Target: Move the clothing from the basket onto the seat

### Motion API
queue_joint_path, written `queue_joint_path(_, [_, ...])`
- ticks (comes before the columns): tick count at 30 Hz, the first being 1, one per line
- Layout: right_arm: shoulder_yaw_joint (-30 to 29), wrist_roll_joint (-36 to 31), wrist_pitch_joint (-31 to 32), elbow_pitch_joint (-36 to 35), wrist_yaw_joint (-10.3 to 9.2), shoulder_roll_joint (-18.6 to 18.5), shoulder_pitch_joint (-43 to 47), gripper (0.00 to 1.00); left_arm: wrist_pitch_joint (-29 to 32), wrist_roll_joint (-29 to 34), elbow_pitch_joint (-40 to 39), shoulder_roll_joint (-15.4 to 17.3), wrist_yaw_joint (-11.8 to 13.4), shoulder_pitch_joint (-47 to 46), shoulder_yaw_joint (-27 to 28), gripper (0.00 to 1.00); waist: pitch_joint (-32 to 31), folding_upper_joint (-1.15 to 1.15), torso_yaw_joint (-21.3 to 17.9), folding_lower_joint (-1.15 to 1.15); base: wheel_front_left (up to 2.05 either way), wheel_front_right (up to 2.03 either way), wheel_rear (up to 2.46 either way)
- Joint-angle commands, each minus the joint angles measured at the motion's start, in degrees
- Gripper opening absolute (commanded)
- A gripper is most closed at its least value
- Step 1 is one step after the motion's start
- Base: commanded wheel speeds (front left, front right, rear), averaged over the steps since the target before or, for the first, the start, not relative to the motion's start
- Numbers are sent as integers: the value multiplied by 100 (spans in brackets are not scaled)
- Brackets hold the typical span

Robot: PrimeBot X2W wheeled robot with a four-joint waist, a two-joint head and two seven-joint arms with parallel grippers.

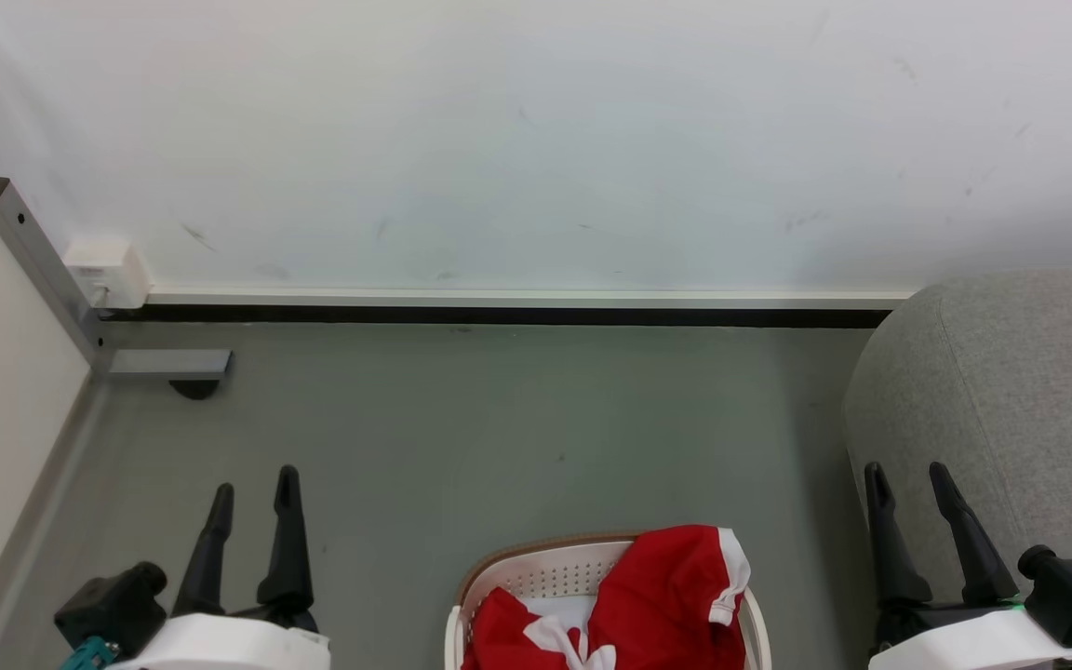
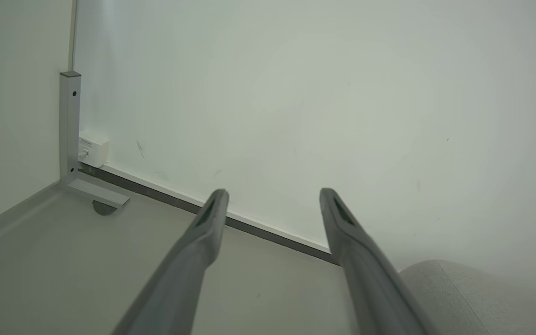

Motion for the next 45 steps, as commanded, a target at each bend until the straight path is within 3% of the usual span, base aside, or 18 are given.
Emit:
queue_joint_path(1, [7, -93, -34, -65, -8, -17, -72, 100, -47, 130, -68, 48, 22, 9, 8, 100, 0, 0, 0, 0, 0, 0, 0])
queue_joint_path(36, [150, -1537, -427, -7, -11, -29, -140, 100, -433, 1691, -150, 63, 92, 50, -78, 100, 5, 0, -88, 0, 0, 0, 0])
queue_joint_path(45, [141, -1690, -457, -27, -12, -30, -114, 100, -466, 1770, -157, 64, 98, 63, -102, 100, 5, 0, -89, 0, 0, 0, 0])
